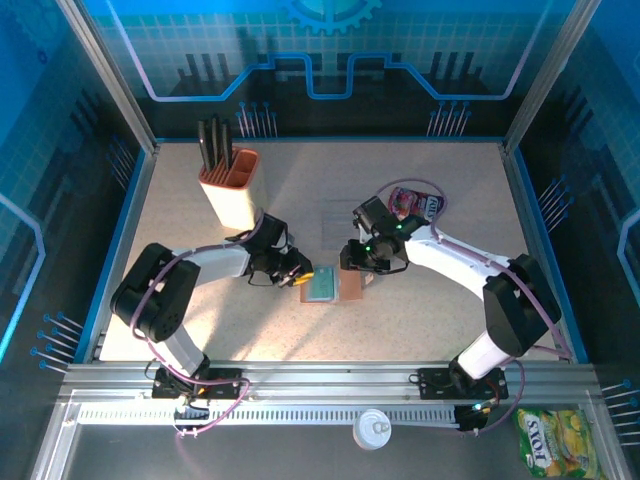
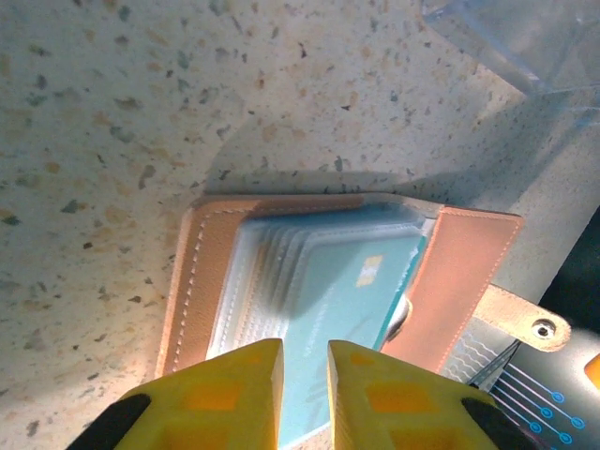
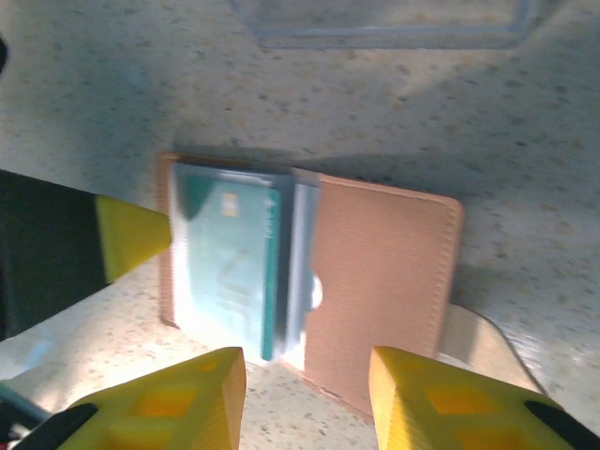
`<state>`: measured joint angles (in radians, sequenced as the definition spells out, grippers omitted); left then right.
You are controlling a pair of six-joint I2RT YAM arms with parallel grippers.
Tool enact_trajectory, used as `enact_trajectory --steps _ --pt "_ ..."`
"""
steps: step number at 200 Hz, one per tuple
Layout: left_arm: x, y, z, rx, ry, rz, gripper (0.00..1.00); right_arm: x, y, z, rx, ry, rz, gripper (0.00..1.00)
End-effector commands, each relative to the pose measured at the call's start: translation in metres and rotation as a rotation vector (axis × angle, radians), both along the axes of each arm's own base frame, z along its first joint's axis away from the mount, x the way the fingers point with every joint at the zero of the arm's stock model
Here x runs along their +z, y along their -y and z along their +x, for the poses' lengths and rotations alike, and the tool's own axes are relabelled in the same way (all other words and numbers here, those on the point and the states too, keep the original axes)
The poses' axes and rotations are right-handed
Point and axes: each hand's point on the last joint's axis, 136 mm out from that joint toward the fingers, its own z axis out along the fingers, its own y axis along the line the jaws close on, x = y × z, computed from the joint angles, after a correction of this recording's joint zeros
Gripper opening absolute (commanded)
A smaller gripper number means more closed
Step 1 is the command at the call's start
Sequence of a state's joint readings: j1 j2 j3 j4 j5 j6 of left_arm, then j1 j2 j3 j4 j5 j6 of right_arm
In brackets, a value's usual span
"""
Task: Take the credit cards out of the card holder
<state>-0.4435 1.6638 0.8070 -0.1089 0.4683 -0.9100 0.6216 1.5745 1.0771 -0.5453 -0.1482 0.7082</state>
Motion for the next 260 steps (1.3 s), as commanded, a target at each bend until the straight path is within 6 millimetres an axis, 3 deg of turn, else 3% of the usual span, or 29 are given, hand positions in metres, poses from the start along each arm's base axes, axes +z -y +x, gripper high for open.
enact_trajectory --steps 1,28,81,125,210,260 --pt "0.014 0.001 -0.004 -0.02 0.017 0.003 0.17 0.006 -0.027 -0.003 0.05 0.0 0.146 0.4" --pt "0.02 0.005 -0.004 -0.027 0.038 -0.011 0.14 0.003 -0.044 -0.002 0.078 -0.02 0.222 0.4" --pt "0.009 0.018 -0.017 -0.081 0.003 -0.009 0.08 -0.021 -0.048 -0.006 0.101 -0.091 0.209 0.39" --pt "0.001 0.015 -0.02 -0.071 -0.006 0.008 0.02 -0.033 -0.048 -0.011 0.116 -0.127 0.198 0.37" --pt "-0.018 0.008 -0.023 -0.059 -0.051 0.066 0.0 -0.049 -0.056 -0.014 0.133 -0.182 0.202 0.33" --pt "-0.019 0.007 -0.025 -0.071 -0.058 0.078 0.0 -0.056 -0.054 -0.016 0.133 -0.197 0.18 0.31"
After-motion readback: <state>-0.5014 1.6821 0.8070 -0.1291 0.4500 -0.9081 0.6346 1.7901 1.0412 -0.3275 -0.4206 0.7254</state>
